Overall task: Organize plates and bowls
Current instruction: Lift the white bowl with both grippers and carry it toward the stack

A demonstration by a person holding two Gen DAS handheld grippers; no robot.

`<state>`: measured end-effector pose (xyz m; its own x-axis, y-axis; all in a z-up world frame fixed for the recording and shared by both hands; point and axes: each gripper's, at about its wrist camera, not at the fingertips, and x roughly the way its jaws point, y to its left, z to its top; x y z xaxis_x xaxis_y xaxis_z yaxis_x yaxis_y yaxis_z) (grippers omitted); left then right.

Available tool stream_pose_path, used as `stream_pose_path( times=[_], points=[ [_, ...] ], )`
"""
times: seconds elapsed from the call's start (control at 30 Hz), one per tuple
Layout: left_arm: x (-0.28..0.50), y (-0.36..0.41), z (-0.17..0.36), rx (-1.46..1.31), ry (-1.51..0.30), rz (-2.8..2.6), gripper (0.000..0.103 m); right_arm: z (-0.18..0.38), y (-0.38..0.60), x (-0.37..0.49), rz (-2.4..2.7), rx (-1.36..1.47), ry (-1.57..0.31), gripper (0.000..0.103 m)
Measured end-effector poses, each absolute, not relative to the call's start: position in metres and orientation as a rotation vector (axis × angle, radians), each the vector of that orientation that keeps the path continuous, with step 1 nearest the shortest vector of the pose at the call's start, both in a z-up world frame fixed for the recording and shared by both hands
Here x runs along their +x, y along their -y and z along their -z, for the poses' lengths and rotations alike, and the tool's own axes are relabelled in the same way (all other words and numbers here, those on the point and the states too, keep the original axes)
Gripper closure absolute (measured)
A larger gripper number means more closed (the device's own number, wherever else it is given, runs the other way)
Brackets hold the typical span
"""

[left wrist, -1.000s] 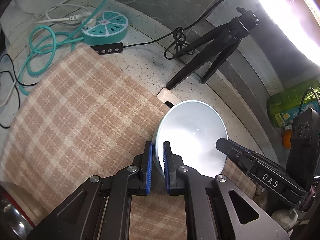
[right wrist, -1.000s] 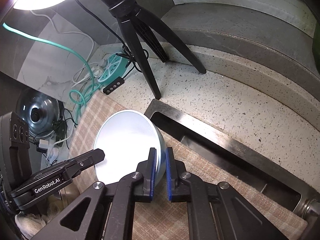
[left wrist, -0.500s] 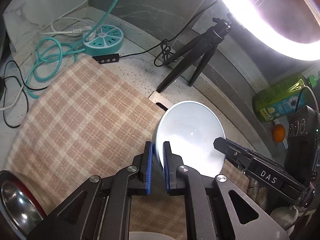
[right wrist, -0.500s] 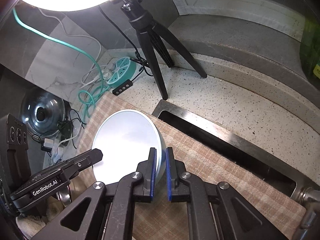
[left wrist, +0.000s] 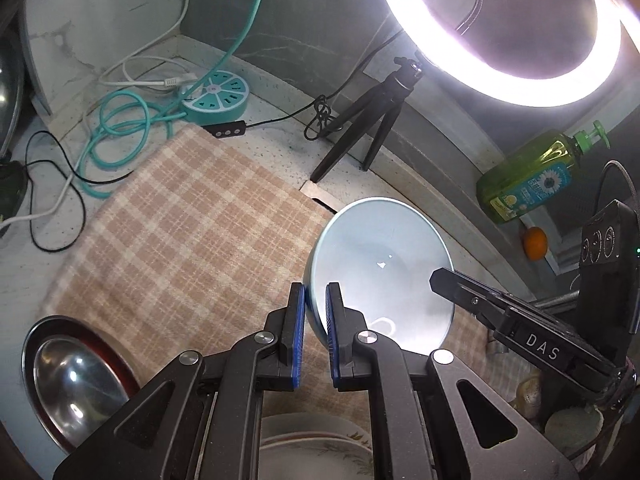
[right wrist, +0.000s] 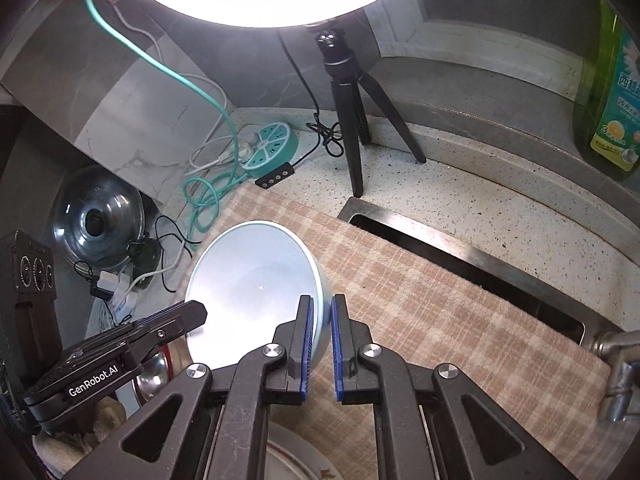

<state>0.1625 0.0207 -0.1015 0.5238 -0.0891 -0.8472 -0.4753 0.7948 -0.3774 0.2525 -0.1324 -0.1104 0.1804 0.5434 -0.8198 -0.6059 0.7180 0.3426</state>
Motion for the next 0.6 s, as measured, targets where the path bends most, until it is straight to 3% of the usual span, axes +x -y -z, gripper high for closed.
stream_pose_path(
  times=[0.6],
  points=[
    [0.103, -0.037, 0.084, -0.634, -0.968, -0.243, 0.095, 0.089, 0.112, 0.19, -0.824, -0.088, -1.088, 0.095]
  ],
)
